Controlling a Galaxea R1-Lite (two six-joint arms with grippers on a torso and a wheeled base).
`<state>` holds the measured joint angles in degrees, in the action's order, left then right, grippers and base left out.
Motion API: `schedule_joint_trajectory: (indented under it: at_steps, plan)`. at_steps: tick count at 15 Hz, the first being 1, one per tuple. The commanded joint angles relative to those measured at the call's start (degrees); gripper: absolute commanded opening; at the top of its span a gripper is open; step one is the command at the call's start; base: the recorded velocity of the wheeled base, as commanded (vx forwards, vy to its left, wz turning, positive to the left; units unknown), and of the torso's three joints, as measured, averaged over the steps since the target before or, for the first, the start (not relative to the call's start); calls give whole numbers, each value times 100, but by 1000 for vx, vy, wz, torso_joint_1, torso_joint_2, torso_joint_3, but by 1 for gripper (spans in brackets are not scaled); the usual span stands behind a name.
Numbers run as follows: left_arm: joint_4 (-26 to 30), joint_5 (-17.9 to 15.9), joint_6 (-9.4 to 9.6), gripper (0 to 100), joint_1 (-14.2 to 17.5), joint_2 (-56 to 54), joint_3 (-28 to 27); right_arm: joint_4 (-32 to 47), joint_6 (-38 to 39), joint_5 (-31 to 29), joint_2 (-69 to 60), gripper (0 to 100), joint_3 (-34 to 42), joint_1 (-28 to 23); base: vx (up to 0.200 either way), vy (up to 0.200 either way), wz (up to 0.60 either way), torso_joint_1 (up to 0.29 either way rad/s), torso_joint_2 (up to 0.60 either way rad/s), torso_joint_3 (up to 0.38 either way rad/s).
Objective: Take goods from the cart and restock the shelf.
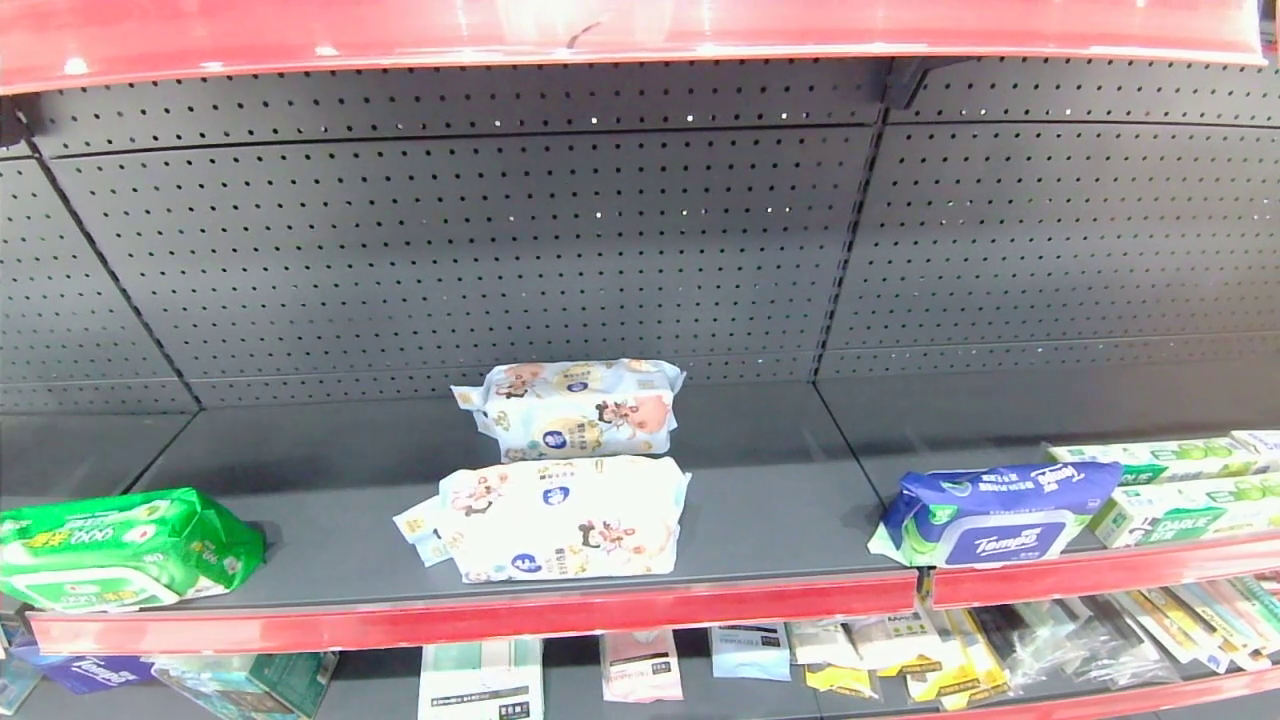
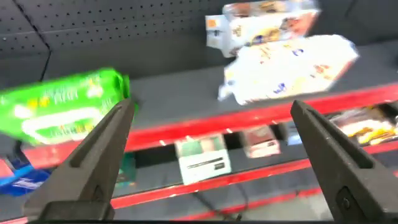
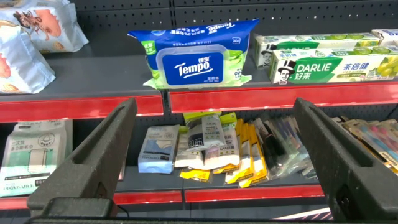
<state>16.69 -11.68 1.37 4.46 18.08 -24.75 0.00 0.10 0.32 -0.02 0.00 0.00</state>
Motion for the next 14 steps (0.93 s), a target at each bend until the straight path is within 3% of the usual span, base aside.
schedule_joint_trajectory:
  at_steps: [1, 3, 5, 7, 9, 10, 13, 14]
  plan:
    - [361, 939, -462, 100, -95, -1781, 822, 0, -1, 3, 2, 100, 0, 0, 0, 0, 0, 0, 0, 0]
    - [300, 1651, -514, 100, 108, -1606, 989, 0, -1, 3, 2, 100, 0, 0, 0, 0, 0, 0, 0, 0]
    - [300, 1739, -611, 100, 811, -1738, 1315, 0, -1, 3, 2, 100, 0, 0, 0, 0, 0, 0, 0, 0]
    - [54, 1616, -1007, 100, 863, -1808, 1517, 0, -1, 3, 2, 100, 0, 0, 0, 0, 0, 0, 0, 0]
    - [-403, 966, -752, 100, 538, -1808, 1719, 0, -1, 3, 2, 100, 0, 0, 0, 0, 0, 0, 0, 0]
    - [-447, 412, -435, 100, 573, -1808, 1763, 9, -10, 3, 2, 100, 0, 0, 0, 0, 0, 0, 0, 0]
    - [-500, 377, 74, 100, 573, -1808, 1816, 0, -10, 3, 2, 100, 0, 0, 0, 0, 0, 0, 0, 0]
    - [-544, 359, 57, 100, 573, -1808, 1816, 9, -10, 3, 2, 100, 0, 0, 0, 0, 0, 0, 0, 0]
